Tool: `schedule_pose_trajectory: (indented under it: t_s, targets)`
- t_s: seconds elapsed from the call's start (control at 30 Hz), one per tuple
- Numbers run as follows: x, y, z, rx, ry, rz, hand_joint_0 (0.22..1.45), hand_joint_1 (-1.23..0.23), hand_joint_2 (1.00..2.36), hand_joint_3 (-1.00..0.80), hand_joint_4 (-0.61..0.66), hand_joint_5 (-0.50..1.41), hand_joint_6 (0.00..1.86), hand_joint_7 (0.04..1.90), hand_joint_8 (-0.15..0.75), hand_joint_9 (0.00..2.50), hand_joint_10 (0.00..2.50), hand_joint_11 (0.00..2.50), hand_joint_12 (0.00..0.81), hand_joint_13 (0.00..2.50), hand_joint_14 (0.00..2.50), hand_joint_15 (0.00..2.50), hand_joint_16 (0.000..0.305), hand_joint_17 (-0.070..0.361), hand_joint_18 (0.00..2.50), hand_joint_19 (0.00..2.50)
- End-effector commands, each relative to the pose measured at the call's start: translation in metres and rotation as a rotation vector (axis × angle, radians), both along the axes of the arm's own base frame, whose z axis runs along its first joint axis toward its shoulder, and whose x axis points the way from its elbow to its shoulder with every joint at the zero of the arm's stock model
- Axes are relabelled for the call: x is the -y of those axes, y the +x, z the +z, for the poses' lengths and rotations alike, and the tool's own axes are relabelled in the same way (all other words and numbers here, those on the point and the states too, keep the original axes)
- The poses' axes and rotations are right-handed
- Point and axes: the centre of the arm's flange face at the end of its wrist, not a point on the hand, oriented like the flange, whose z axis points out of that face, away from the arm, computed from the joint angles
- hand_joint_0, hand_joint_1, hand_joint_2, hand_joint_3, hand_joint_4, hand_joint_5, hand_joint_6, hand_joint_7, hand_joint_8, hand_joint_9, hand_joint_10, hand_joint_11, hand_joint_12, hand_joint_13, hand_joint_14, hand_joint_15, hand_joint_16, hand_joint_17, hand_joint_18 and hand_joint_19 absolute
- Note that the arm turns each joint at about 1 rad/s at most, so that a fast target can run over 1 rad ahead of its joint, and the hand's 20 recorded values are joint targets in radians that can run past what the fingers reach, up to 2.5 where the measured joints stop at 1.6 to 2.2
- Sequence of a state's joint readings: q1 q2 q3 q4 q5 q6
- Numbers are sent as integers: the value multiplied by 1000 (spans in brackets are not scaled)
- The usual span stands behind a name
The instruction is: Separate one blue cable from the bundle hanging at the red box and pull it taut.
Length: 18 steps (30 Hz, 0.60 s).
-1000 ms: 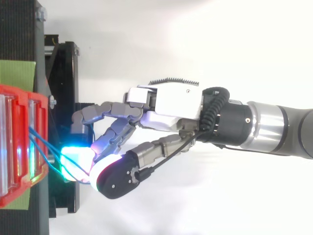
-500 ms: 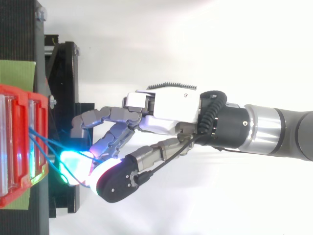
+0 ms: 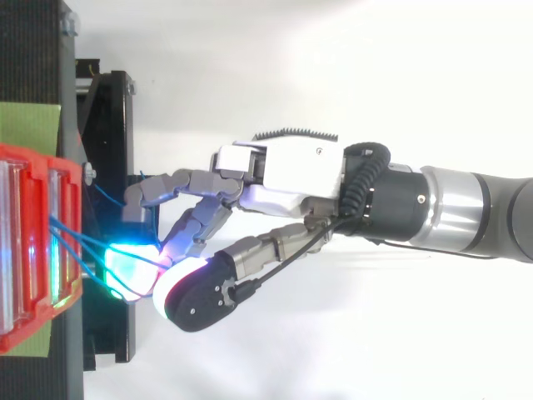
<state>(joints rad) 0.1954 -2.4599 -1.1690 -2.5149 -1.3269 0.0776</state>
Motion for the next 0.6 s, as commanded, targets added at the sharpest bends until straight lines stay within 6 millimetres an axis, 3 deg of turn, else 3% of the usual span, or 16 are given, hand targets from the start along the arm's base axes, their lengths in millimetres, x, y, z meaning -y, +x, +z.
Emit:
schedule_pose_trajectory:
  t_s: [0.0,0.1,0.17,0.57]
  targets:
    - [8,-1,5,-6,-4,2,588,-558,1000,-500,163,-149,501,1214,305,1062,25,1042,365,993,24,663,46,104,679,537]
    - [12,-3,11,-11,-7,8,591,-549,1000,-500,160,-148,501,1220,307,1064,24,1044,367,1004,23,664,46,104,687,537]
    - [20,-8,26,-35,-22,15,591,-549,1000,-500,161,-147,501,1221,306,1067,24,1036,367,1007,22,678,46,104,688,533]
    - [30,-29,52,-110,-72,-2,617,-614,1000,-500,143,-143,510,1276,305,1084,24,1079,364,1025,26,689,46,103,700,544]
